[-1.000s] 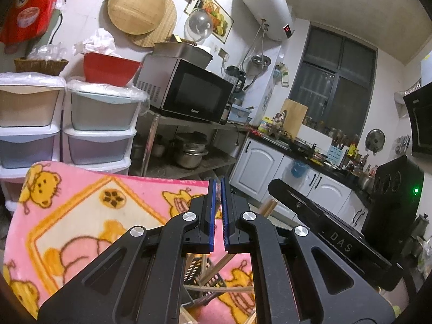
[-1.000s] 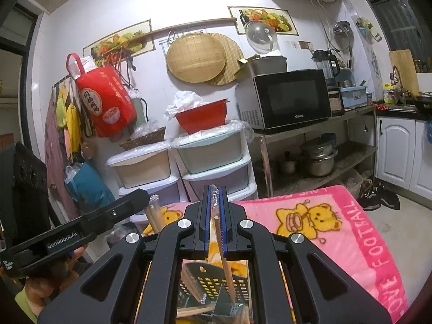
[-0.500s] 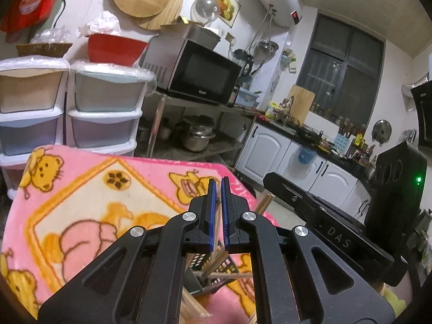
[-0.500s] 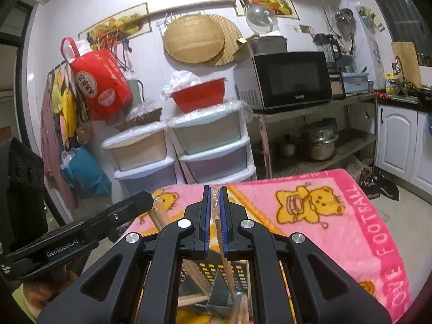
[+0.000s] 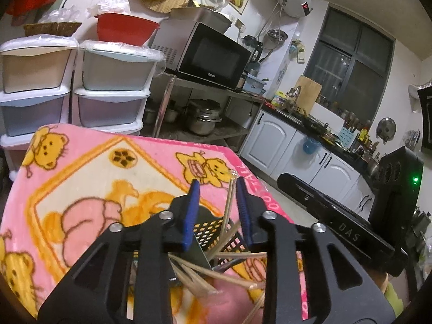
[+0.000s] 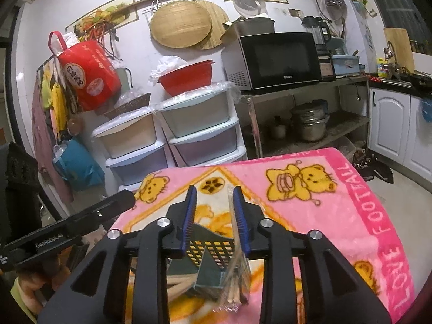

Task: Organize utensils
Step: 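Lower the chopsticks into the caddy and open both tools, then withdraw both tools and move toward the wrapped chopsticks on the blanket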

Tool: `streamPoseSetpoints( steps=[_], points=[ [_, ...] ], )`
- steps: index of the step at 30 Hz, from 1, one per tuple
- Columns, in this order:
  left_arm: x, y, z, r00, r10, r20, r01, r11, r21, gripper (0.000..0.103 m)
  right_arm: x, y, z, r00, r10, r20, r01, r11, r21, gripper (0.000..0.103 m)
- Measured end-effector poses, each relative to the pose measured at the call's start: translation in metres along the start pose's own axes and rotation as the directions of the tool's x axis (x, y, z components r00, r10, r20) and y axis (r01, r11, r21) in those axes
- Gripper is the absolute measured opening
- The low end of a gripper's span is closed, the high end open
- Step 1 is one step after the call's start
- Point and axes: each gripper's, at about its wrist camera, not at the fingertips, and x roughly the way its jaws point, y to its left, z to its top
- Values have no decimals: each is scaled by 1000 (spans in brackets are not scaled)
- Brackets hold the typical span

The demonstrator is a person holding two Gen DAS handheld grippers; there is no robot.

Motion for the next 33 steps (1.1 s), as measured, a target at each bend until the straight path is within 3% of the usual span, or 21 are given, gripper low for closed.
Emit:
streamPoseSetpoints(
  steps=[11,20,33],
  points=[
    [-27,-15,-7,1000,-20,19,19,999,38,60,-27,-6,-10,1000,-10,-2,10,1000,1,42],
    [-45,-22,-24,999,-33,15,32,998,48,77,-54,-1,-21,1000,-19,7,20,999,-34,49],
    [-67,-22,-47,1000,-23,7,22,998,58,92,-79,0,-49,999,-33,-11,33,999,-31,57]
  ],
)
